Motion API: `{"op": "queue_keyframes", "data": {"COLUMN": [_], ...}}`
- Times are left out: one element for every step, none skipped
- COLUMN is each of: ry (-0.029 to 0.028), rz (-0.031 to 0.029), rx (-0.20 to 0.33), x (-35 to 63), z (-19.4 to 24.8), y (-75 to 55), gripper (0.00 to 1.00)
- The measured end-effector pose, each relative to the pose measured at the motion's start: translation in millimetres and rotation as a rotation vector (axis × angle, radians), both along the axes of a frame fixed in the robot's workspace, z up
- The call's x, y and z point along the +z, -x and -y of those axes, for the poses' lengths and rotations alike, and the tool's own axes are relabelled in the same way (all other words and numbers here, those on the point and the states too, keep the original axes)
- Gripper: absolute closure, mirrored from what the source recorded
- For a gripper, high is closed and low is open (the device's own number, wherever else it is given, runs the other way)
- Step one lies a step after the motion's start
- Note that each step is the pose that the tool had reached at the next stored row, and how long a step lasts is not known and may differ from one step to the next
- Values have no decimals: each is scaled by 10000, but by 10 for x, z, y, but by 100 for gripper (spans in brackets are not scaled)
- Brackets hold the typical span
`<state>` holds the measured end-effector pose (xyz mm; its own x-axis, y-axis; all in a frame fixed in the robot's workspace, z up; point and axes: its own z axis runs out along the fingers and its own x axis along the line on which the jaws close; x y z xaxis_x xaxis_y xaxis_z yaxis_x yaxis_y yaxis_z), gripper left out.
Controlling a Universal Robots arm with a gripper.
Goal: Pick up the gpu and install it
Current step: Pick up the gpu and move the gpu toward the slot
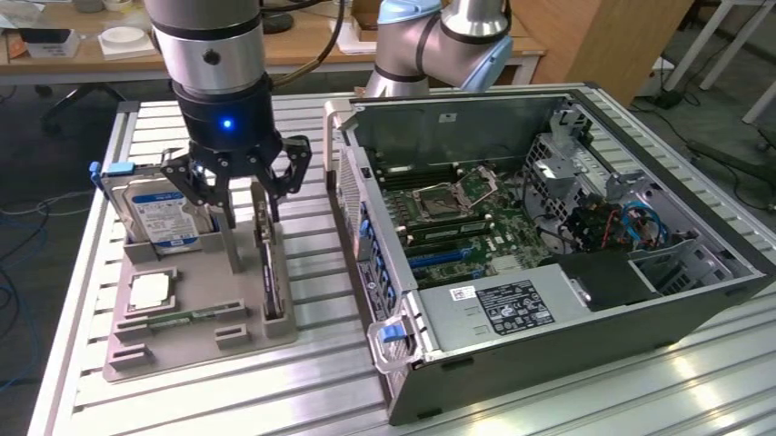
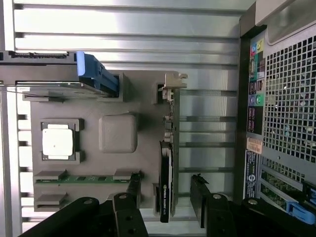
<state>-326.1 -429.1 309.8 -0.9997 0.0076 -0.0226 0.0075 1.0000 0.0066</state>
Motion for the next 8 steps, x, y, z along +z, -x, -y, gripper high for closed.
{"op": "queue_keyframes", "data": {"ry": [-1, 0, -1, -2, -2, -1, 0, -1], "rz": [1, 0, 0, 2, 2, 1, 0, 1], "rx": [-1, -1, -1, -2, -2, -1, -1, -2], "x": [-4, -7, -11, -15, -20, -24, -28, -33], "z": [2, 6, 10, 13, 16, 20, 24, 27], "y": [0, -1, -3, -3, -2, -3, -3, -3], "gripper": [47, 47, 47, 47, 47, 47, 47, 47]}}
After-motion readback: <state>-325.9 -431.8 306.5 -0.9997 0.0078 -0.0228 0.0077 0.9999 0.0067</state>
